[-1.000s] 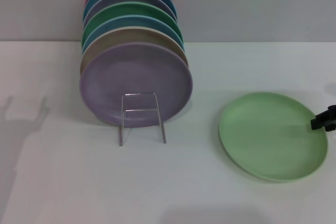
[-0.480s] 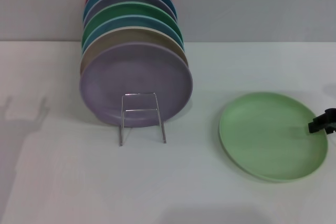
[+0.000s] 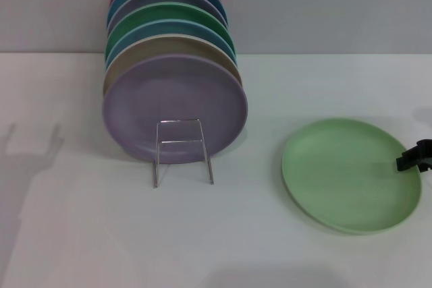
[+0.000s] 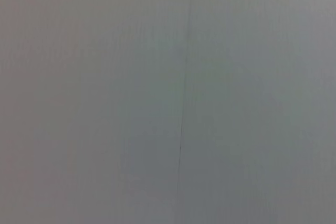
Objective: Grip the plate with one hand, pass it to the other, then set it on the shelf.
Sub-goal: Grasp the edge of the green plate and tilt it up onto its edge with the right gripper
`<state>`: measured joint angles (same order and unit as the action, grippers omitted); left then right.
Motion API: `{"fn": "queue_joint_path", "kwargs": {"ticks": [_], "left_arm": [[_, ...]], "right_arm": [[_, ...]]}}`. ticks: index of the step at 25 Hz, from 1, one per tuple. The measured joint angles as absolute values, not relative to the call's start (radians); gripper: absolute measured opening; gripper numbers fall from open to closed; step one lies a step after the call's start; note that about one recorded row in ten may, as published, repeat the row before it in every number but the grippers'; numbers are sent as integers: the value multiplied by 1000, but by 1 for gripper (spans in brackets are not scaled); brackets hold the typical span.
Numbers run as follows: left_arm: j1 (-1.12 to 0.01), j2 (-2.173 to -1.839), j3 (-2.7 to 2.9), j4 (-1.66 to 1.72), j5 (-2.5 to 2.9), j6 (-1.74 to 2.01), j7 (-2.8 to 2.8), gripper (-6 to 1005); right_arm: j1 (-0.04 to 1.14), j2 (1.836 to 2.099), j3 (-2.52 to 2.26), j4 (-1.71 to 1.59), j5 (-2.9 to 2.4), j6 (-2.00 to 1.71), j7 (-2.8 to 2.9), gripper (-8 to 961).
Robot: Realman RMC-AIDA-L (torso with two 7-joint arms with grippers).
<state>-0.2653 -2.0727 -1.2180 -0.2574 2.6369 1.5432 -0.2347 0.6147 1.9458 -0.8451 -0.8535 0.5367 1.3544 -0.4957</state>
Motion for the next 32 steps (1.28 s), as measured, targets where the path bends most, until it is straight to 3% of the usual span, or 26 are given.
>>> {"fn": "queue_joint_path", "kwargs": {"ticks": [14,19,32], "left_arm": [[-264,-2074,-1218,-255,2637,1545,-235,859],[-260,-2074,-1218,-257,2637,1546,-235,859],[-258,-2074,-1218,-258,2627,1551,-235,859]], "right_arm": [[622,1950,-845,-833,526,1338,-523,343],[621,1950,-844,-833,525,1338,-523,165],[616,1956,-845,-841,523,1310,-546,84]]}}
